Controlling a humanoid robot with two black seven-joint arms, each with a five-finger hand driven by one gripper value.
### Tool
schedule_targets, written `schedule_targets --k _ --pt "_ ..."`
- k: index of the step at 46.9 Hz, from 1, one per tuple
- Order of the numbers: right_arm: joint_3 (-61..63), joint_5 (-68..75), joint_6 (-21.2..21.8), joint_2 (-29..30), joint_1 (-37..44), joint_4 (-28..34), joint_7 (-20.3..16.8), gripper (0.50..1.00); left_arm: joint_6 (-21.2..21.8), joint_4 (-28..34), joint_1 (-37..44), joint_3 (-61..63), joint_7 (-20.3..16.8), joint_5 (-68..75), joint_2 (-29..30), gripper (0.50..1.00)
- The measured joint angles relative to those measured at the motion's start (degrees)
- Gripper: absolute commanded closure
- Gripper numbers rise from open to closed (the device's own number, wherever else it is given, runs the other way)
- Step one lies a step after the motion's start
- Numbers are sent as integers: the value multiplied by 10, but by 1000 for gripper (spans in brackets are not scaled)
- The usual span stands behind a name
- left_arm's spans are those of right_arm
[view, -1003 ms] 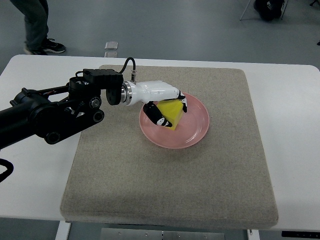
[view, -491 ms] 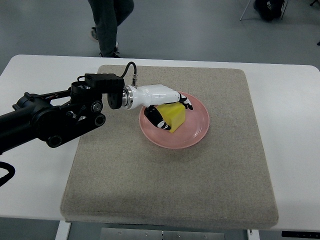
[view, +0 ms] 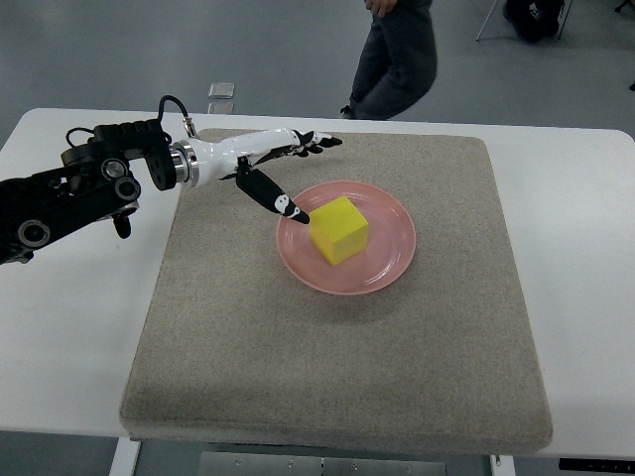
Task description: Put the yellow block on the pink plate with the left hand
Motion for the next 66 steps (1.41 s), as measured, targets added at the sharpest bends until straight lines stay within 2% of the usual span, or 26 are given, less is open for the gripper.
schedule_targets --k 7,17,24,33,44,49,58,66 --pt "0 0 0 0 0 0 0 576 0 56 0 -12 0 -168 14 506" --pt "0 0 0 0 0 0 0 576 -3 156 -1 -22 0 -285 16 506" --pt "0 0 0 0 0 0 0 576 -22 166 13 -39 1 -358 21 506" --pt "0 0 0 0 0 0 0 576 -104 191 37 -40 8 -480 26 506" --pt "1 0 0 0 0 0 0 576 -167 235 45 -40 19 -572 22 506" --pt "1 0 0 0 0 0 0 576 -173 236 45 -40 35 -604 22 506" --pt "0 1 0 0 0 2 0 576 -174 236 44 -42 88 -652 22 506" --pt "-1 2 1 0 -1 6 0 576 -175 236 47 -44 99 -667 26 506"
